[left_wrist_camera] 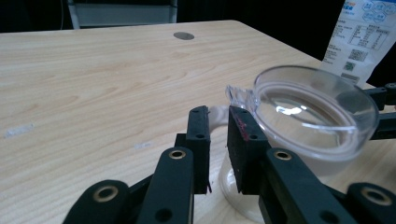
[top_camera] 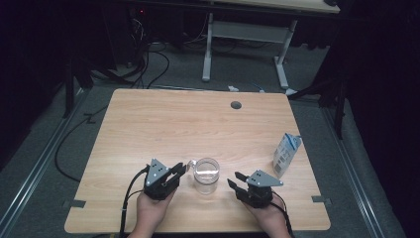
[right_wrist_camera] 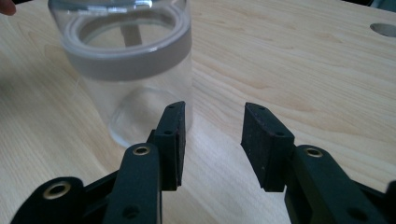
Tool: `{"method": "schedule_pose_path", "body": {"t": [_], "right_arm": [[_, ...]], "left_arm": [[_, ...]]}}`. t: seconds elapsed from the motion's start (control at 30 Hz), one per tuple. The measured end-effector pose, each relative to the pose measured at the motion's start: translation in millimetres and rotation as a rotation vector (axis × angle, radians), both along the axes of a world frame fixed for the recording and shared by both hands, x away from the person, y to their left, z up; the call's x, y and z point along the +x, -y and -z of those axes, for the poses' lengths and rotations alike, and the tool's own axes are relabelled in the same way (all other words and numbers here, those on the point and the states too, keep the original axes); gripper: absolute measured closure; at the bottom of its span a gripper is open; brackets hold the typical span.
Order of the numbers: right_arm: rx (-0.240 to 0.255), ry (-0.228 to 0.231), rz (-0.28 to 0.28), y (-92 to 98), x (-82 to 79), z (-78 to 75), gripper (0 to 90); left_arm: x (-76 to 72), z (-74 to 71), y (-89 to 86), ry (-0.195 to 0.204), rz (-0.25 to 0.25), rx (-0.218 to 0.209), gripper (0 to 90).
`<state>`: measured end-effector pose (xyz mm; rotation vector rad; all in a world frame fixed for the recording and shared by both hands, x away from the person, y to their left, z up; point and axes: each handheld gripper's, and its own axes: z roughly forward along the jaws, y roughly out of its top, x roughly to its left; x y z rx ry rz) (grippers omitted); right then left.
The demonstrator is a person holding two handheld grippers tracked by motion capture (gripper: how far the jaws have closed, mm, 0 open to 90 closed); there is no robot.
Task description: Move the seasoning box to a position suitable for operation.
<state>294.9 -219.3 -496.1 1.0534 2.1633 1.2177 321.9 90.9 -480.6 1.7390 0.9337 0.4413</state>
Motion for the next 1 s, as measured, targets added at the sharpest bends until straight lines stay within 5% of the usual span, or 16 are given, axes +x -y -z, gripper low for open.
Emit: {"method": "schedule_pose_path", "body": {"t": [0.4, 0.5, 0.73, 1.0], "right_arm": [[0.021, 0.004, 0.024, -9.2, 25.2, -14.5, 62.5], [0.046, 0.024, 0.026, -9.2, 23.9, -14.8, 63.4], [-0.012, 0.021, 0.014, -5.6, 18.2, -7.3, 69.2], [0.002, -0.001, 0.003, 0.8, 18.8, -4.1, 79.0]], "left_arm": [[16.1, -20.7, 7.5, 0.029, 0.027, 0.035, 82.9], [19.1, -21.5, 11.1, 0.014, 0.032, 0.032, 83.7], [22.9, -22.9, 17.3, 0.016, 0.029, 0.040, 87.2], [22.8, -20.0, 22.1, 0.009, 0.033, 0.056, 89.1]]}}
